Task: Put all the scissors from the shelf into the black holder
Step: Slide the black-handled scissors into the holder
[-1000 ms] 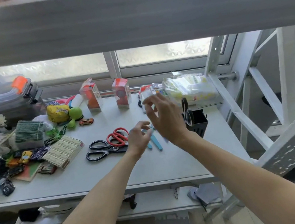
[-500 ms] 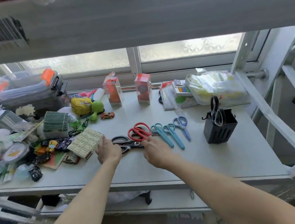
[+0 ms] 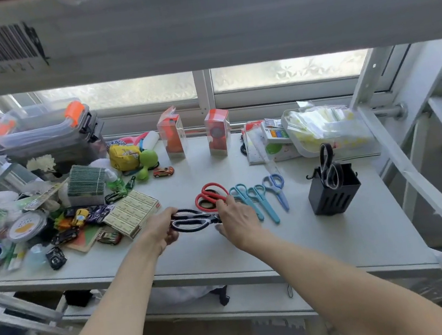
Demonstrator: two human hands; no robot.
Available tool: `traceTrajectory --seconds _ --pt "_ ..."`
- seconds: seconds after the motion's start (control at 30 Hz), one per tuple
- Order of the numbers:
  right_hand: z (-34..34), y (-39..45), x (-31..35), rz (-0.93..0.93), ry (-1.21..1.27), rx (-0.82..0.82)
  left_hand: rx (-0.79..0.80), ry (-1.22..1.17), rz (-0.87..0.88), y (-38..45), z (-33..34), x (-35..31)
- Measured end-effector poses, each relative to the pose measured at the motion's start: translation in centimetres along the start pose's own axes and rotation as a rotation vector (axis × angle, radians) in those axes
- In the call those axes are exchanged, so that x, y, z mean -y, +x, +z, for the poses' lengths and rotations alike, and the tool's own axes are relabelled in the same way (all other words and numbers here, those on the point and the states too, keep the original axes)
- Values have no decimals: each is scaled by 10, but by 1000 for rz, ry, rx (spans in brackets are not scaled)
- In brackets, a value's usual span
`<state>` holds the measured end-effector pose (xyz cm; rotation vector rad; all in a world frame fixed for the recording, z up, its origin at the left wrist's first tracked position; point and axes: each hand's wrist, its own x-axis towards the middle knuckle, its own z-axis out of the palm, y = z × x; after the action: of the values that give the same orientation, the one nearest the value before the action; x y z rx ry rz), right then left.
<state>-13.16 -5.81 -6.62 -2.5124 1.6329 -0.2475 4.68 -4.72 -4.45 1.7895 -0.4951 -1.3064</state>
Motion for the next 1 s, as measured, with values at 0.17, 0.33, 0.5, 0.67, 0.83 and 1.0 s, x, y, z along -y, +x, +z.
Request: traceTrajectory --seconds 0.17,0.33,0.5,0.67,0.83,1.0 --pt "-22 2 -1 -50 39 -157 246 -136 213 -43 10 -32" --pt "-69 1 -23 -67 176 -319 454 -351 407 -74 30 -60" --pt "-128 -11 -58 -159 262 -538 458 -154 471 -79 74 -59" --pt "-170 -25 -97 -99 329 -767 515 348 506 -87 138 -45" --pt "-190 -50 -145 125 440 -853 668 658 608 -86 197 -24" --pt "-179 -72 -167 400 642 -660 641 665 640 -81 238 -13"
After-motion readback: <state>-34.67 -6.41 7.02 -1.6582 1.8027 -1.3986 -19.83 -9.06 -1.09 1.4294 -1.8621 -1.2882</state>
